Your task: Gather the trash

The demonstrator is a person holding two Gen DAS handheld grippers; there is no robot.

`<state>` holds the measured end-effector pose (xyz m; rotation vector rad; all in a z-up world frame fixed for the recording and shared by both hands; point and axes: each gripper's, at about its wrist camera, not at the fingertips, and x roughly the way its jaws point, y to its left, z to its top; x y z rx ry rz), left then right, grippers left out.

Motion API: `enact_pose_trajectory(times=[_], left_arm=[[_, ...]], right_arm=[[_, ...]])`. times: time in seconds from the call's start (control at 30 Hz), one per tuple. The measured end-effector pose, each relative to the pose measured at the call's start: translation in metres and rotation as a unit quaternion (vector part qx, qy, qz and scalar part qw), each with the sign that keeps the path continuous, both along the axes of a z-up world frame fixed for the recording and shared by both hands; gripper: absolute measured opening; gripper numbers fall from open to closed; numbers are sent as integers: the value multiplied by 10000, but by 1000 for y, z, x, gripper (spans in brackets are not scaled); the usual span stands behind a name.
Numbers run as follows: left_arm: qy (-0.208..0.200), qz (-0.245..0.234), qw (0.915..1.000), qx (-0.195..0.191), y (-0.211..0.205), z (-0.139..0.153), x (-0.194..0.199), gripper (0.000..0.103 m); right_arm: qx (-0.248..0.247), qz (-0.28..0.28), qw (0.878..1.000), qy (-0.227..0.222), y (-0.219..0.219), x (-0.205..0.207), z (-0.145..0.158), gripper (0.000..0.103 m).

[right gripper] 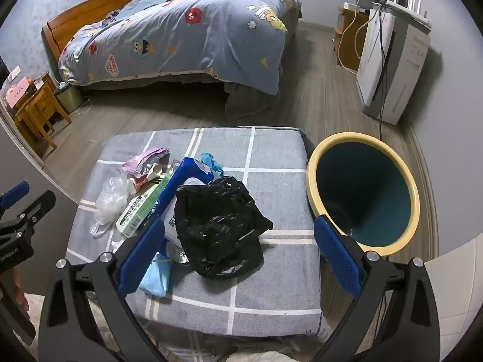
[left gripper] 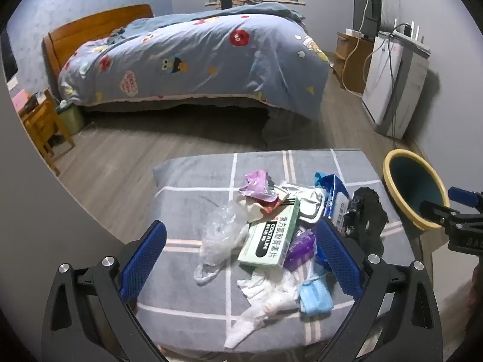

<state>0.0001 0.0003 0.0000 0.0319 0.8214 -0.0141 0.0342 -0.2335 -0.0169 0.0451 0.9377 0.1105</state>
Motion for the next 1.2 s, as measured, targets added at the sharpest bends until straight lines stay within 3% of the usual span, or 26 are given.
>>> enact_pose_trajectory(times=[0.03,1.2], left_arm=[[-33,-3,9999,130,-1,0,0,98],[-47,-30,9999,121,-3,-2,0,98]], right_arm=[[-12,-5,10000,4,0,0,0,97],[-22,-33,9999,152,3,2,-7,97]])
